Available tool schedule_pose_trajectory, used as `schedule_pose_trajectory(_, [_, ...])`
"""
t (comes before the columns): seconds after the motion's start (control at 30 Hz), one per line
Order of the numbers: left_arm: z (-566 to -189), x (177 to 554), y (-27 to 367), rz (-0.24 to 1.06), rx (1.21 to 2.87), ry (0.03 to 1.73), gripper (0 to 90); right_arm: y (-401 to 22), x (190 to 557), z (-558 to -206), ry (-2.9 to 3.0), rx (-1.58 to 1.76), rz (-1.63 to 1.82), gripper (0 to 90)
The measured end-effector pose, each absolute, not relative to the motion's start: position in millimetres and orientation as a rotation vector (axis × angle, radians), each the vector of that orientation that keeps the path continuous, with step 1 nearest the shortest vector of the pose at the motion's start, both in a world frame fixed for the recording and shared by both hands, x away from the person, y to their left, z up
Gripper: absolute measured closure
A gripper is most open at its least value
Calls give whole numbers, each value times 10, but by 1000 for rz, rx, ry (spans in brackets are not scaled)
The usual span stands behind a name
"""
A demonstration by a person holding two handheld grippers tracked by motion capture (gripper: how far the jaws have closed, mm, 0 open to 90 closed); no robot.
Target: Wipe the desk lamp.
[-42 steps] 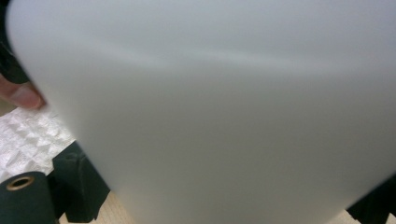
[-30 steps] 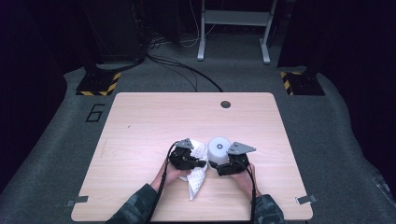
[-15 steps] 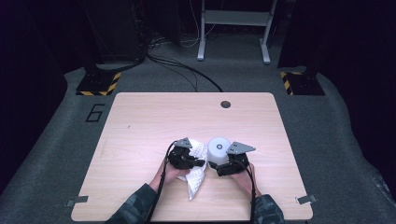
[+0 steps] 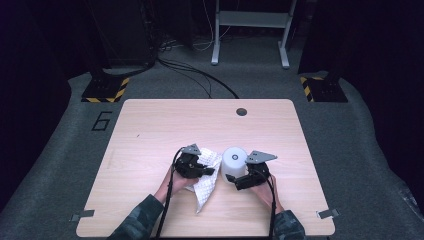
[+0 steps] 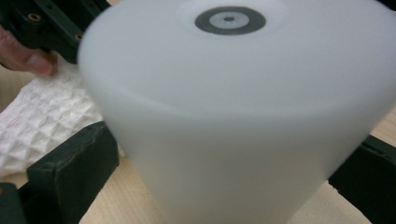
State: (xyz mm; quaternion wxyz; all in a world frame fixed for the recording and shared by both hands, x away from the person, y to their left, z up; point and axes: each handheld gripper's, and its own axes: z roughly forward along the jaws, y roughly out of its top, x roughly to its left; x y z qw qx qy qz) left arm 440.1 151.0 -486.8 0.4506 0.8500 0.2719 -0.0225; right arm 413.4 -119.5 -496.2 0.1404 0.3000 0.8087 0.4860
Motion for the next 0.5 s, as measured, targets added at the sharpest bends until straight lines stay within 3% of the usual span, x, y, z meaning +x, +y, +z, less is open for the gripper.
schedule_pose_trajectory(0.5, [-4520, 4496, 1656, 28, 2106, 667, 843, -1380, 4070, -4612, 2345, 864, 1369, 0])
